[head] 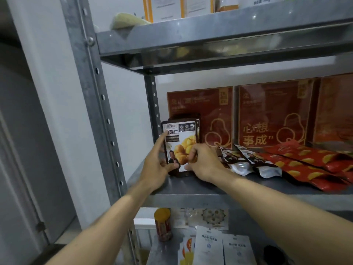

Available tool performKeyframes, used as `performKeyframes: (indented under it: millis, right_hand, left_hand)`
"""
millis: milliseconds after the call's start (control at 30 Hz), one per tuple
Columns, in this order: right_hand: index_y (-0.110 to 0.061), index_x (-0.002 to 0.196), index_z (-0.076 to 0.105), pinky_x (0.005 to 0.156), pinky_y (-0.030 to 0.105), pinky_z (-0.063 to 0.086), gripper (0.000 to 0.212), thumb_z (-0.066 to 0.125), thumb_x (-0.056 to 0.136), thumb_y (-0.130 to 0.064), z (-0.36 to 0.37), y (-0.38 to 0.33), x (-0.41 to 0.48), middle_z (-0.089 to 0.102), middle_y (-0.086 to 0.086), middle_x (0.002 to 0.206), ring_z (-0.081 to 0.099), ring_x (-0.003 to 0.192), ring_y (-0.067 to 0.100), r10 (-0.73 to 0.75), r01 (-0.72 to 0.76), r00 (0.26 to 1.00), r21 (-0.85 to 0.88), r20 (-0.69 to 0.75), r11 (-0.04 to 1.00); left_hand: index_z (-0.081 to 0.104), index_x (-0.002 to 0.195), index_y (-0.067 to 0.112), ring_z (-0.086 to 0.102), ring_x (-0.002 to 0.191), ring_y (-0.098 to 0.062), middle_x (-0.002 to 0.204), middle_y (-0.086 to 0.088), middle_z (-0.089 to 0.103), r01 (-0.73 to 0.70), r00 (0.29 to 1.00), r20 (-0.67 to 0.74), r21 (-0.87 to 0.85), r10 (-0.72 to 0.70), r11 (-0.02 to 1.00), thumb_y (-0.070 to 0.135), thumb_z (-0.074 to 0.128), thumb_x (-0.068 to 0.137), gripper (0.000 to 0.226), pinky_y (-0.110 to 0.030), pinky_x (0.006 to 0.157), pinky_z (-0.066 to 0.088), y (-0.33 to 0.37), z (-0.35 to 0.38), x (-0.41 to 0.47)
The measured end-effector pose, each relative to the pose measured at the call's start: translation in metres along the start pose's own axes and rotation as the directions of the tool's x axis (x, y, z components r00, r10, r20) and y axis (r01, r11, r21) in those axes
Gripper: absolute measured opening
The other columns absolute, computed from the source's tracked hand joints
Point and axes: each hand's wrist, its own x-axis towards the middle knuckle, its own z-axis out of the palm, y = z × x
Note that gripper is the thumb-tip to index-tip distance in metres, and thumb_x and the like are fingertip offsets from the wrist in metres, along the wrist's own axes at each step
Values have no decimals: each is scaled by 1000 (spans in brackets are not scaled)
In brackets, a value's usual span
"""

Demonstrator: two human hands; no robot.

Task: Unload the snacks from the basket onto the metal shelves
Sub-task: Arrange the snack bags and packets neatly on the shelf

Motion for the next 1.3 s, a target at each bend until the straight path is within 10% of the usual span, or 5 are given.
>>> performKeyframes:
  millis: [267,600,833,1000,1300]
  right_hand:
    - [-20,61,50,71,28,46,37,85,72,-11,0,16,6,67,4,87,60,83,18,19,-22,999,-112,-30,993]
    - [-24,61,46,62,13,36,41,80,73,-6,0,26,3,63,-3,90,60,88,14,-78,69,996,-227,-30,971]
    - [-13,75,57,68,26,32,12,67,79,-6,-42,14,-4,57,3,85,52,82,19,-70,9,964,-232,-256,973]
    - [-9,92,59,72,27,37,12,67,85,-14,-90,27,-11,61,6,89,55,88,23,34,-109,935,-193,-354,975]
    - [-10,95,56,76,29,42,31,76,82,-31,-155,61,-15,61,15,113,55,93,28,414,-405,910,-297,-34,865]
  left_hand:
    - [53,86,22,57,90,-20,93,3,59,-100,995,36,144,96,984,-2,81,69,41,-49,76,53,-16,13,20]
    - [56,83,28,58,88,-21,95,6,55,-91,996,18,203,90,975,2,81,72,39,-44,80,52,-19,13,23]
    - [65,98,27,46,106,-8,116,2,45,-88,988,-103,246,116,965,11,86,69,40,-15,94,38,-10,5,15]
    - [65,101,27,44,102,-11,109,4,41,-66,970,-203,320,137,945,14,88,67,43,-23,94,41,0,-2,3]
    - [62,98,22,53,69,-8,83,2,62,-71,991,-89,269,98,960,7,79,78,29,-12,66,42,51,39,-5]
